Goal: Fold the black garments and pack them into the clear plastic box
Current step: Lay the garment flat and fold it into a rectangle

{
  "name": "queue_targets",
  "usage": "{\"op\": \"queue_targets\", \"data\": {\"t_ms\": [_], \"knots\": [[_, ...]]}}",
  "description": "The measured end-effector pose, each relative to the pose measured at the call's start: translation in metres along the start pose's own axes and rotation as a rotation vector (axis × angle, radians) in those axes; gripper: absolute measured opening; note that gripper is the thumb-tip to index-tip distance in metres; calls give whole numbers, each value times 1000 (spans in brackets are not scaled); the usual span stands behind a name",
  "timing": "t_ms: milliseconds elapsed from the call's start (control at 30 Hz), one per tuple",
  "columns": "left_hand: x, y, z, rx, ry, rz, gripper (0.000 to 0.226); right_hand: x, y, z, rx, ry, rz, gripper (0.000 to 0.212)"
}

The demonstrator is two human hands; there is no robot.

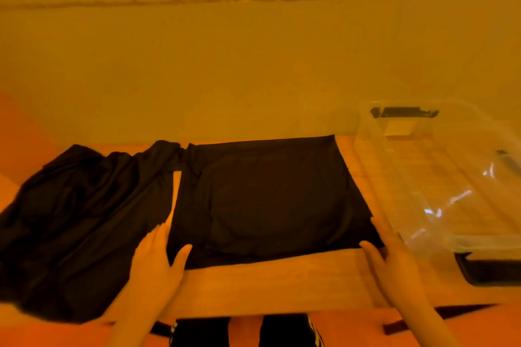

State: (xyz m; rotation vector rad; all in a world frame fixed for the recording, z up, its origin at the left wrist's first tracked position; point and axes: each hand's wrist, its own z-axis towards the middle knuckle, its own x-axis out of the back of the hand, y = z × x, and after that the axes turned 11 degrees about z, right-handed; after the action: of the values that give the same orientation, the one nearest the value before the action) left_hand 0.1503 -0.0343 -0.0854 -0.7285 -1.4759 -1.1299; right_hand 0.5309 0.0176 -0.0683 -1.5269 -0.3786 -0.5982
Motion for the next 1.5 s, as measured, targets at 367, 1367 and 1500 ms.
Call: {"op": "queue_targets", "data": {"t_ms": [367,1367,1500], "knots": [[18,0,-42,341,92,-294,35,9,4,-17,67,106,-146,13],[6,42,166,-162,-74,315,63,-64,-67,140,245,-334,-430,58],[-6,92,147,-337,-110,348,63,-70,-61,167,201,-353,-560,58]]}}
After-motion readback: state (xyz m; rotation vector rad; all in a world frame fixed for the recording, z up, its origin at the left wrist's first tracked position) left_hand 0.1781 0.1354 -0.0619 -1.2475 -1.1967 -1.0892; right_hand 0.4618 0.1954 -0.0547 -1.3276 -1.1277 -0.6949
